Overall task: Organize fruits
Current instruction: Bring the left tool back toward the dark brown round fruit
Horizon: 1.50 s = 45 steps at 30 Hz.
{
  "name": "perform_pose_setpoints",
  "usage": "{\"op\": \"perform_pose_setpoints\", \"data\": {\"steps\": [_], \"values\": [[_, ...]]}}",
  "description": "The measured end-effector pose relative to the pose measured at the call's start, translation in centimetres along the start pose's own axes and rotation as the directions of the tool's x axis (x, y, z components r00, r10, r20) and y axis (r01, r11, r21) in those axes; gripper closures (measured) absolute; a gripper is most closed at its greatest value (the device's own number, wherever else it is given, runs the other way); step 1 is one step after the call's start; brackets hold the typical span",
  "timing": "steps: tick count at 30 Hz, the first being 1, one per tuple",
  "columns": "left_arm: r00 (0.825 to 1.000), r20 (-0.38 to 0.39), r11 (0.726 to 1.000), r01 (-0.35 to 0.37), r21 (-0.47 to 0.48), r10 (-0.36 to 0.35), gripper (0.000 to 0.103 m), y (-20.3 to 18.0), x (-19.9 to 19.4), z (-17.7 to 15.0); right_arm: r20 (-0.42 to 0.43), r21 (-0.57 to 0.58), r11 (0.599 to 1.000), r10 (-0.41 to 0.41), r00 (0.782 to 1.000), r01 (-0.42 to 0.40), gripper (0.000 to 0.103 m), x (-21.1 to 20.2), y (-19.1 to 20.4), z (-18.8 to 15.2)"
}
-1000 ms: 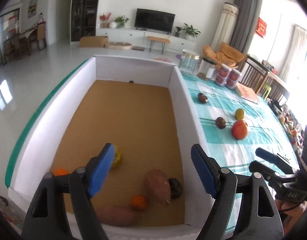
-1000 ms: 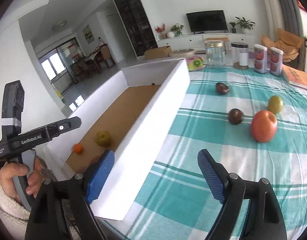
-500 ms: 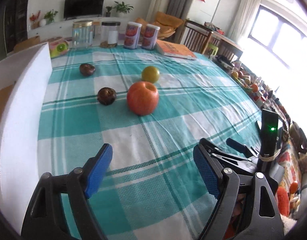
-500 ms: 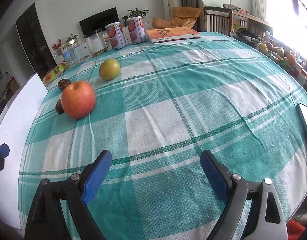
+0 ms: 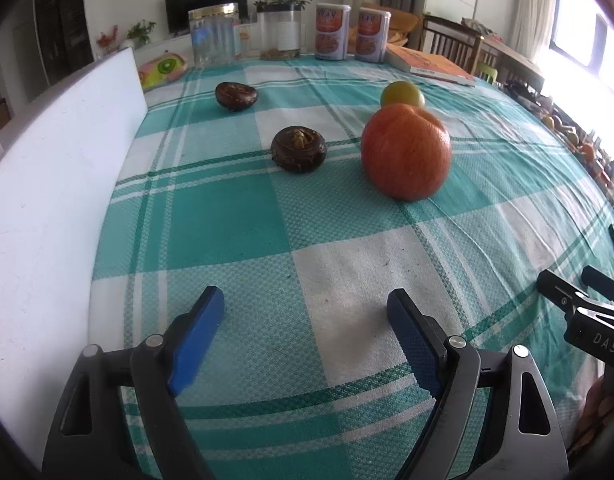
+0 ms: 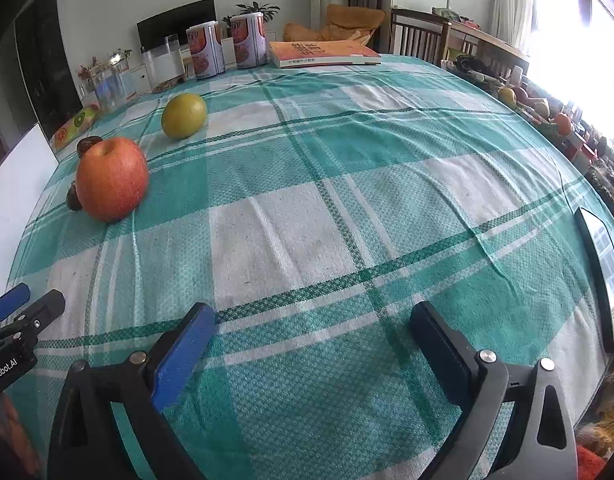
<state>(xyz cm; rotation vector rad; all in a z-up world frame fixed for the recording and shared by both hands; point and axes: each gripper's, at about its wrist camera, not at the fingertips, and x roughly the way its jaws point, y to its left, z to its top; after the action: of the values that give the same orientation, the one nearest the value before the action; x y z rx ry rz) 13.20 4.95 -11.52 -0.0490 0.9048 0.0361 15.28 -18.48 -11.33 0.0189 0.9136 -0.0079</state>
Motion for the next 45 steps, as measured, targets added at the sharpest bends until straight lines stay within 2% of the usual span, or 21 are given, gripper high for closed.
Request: {"op": "perform_pose_setpoints", "data": {"steps": [3, 12, 45], "values": [[1.0, -0.011, 1.0, -0.016, 0.026, 0.017, 0.011, -0.54, 0.25, 0.09, -0.008, -0.014, 1.0, -0.005, 1.0, 0.005, 0.002, 0.17, 0.25, 0.05], [1.0, -0.015, 1.0, -0.018, 0.023, 0.018, 0.008, -0.41, 0.48, 0.25, -0.012, -0.018, 1.0, -0.005, 1.0, 0.005, 0.0, 0.23, 0.35, 0.08], [1.0, -0.016, 1.0, -0.019, 0.024, 0.019, 0.007, -0.38, 0.57, 0.27, -0.012, -0.018, 1.0, -0.005, 1.0, 0.005, 0.0, 0.23, 0.31, 0.11]]}}
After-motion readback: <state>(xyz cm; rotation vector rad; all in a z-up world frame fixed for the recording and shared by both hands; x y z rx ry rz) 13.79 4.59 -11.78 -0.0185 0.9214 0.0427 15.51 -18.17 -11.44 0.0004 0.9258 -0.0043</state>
